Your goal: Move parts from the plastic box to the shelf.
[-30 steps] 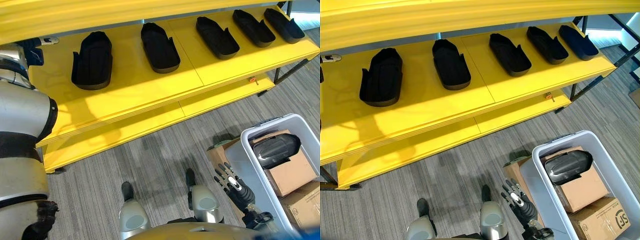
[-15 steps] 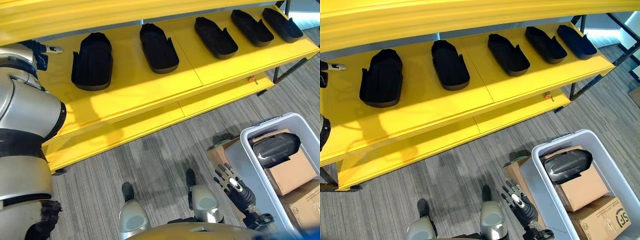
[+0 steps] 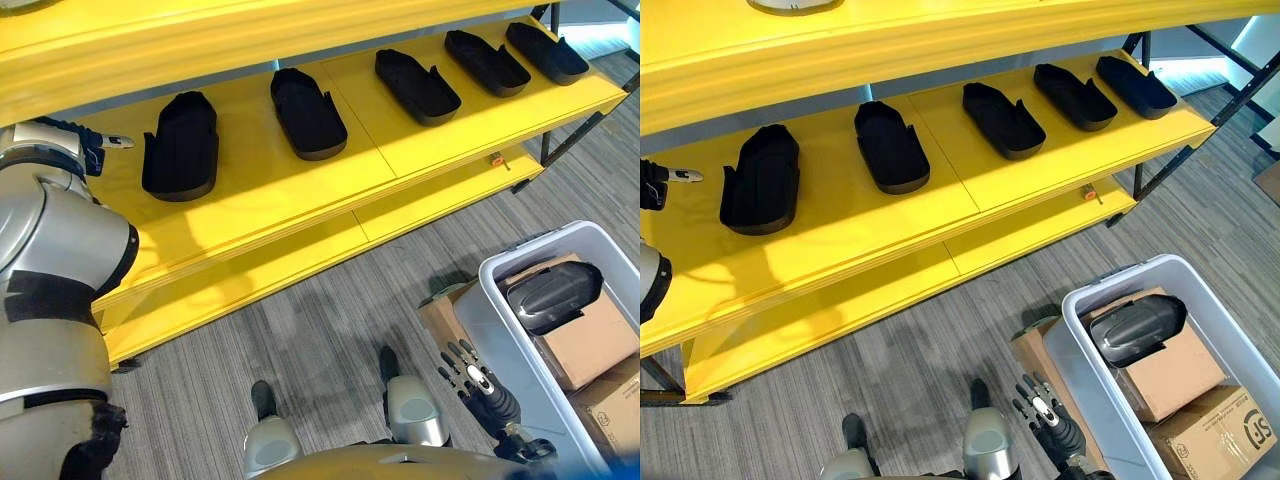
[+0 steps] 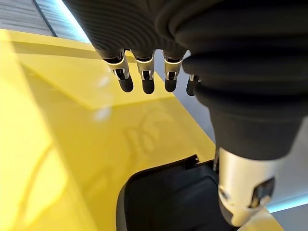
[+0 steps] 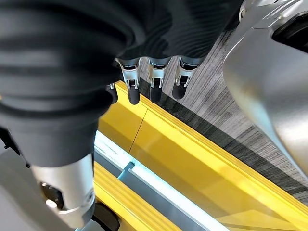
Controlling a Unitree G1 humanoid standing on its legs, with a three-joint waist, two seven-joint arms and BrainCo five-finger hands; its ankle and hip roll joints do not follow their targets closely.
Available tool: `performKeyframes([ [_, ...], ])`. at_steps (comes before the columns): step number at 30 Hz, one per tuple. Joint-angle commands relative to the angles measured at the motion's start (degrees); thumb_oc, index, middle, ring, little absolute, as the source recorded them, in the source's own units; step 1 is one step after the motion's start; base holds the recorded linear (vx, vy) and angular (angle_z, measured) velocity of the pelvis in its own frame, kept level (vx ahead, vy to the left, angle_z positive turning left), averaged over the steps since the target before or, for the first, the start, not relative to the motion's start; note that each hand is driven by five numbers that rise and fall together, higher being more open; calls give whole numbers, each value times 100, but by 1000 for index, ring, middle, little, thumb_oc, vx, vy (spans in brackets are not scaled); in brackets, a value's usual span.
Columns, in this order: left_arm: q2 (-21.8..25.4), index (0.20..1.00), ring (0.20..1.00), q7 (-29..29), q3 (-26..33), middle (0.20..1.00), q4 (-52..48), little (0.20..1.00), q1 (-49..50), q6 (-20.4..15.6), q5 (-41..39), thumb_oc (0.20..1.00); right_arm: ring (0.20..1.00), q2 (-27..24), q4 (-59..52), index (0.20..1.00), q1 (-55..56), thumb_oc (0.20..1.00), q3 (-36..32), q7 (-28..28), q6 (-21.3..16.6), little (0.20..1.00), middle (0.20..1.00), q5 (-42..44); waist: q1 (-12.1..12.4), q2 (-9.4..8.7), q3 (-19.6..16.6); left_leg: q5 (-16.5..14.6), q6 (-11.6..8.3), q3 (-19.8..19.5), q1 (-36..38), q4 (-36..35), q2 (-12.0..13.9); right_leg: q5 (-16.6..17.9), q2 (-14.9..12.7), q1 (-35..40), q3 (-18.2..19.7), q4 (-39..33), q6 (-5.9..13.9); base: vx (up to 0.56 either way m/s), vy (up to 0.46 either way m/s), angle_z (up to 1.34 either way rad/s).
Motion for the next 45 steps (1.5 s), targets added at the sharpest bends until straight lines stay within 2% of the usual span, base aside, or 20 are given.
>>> performKeyframes([
  [1, 862, 1000, 1000, 37, 175, 1000, 106, 1000, -639, -39, 212, 1000, 1000, 160, 4, 1000, -7, 1000, -285, 222, -185, 1000, 1000, 149, -174, -376, 202, -171, -343, -160, 891, 355, 552, 633, -1015, -92, -76, -364, -229, 0, 0, 0],
  [12, 696, 1000, 1000, 2, 439, 1000, 106, 1000, -372, 22, 236, 1000, 1000, 207, 143, 1000, -10, 1000, -358, 280, -208, 1000, 1000, 154, -198, -351, 212, -185, -276, -141, 972, 262, 530, 631, -1011, -90, -89, -365, -219, 0, 0, 0],
  [28, 468, 1000, 1000, -204, 1474, 1000, 106, 1000, 434, 315, -121, 1000, 1000, 175, 350, 1000, -45, 1000, -359, 483, -18, 1000, 1000, 275, -387, -286, 115, -212, -162, -27, 1224, 101, 472, 636, -955, -59, -68, -358, -185, 0, 0, 0],
  [45, 367, 1000, 1000, -156, 1736, 1000, 106, 1000, 824, 393, -14, 1000, 1000, 134, 443, 1000, -14, 1000, -394, 482, 31, 1000, 1000, 293, -467, -282, 115, -251, -65, 36, 1416, -53, 437, 648, -883, -89, -41, -330, -194, 2, -6, -4],
])
